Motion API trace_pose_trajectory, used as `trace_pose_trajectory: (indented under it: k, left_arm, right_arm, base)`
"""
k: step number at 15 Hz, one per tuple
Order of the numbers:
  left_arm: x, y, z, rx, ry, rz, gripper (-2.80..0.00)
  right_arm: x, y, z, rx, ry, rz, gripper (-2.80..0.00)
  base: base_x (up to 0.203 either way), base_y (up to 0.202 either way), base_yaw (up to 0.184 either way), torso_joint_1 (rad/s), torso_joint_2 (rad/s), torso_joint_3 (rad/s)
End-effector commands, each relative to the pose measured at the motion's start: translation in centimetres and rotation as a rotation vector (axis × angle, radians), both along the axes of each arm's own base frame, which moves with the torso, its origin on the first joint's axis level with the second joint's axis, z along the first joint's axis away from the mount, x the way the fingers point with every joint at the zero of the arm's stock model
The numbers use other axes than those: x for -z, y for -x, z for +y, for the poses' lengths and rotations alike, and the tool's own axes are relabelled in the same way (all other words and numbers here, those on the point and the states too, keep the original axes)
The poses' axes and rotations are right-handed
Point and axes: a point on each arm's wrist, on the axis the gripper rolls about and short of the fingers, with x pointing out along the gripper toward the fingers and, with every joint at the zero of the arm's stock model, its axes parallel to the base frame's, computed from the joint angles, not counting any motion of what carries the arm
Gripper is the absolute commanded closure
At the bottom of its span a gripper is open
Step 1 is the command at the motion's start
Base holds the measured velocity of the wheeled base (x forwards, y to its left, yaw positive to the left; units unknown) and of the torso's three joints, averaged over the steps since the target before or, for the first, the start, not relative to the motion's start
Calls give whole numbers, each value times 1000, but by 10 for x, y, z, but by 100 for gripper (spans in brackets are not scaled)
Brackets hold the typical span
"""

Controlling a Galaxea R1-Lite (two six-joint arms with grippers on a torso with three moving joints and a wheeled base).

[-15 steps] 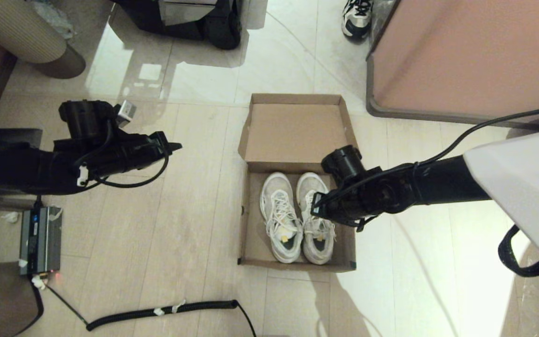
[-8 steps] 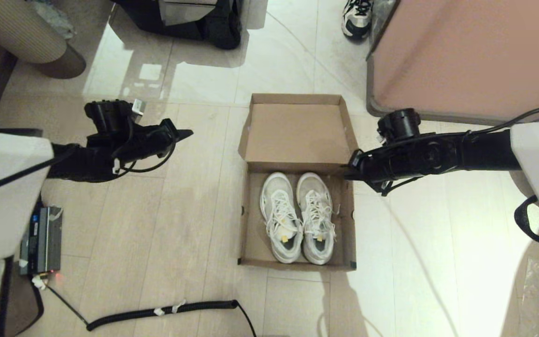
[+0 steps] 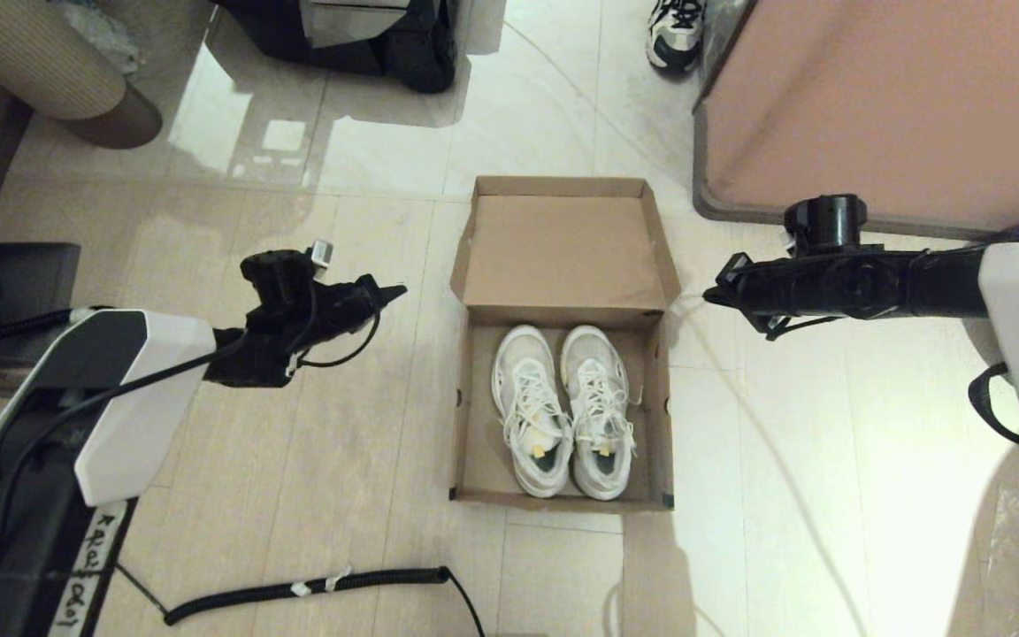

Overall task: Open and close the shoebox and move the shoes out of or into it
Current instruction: Close the shoe box

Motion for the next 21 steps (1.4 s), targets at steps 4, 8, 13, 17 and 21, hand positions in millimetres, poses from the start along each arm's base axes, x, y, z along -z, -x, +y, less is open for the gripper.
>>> trace_pose_trajectory:
  k: [4,8,13,17,21]
  left_arm:
    - [26,-5,-17,32,8,-40,0]
    - [36,-5,-39,49,12,-92,0]
    - [35,0,-60,82,13,-87,0]
    - [36,3,-74,96,13,-82,0]
    - [42,4,-75,98,5,-51,0]
  right_arm:
    - [34,-20,-21,-35,-64,-18,0]
    - [80,-45,-5,-91,-158,-95,0]
    - [103,-58,6,-62,-364,-203,0]
    - [123,-63,13,-79,-389,-240,0]
    - [124,-63,23,-97,-492,-262,0]
  base:
    - [0,0,0,0,0,0]
    - [0,0,0,0,0,0]
    - [0,0,0,0,0,0]
    - [0,0,0,0,0,0]
    - [0,0,0,0,0,0]
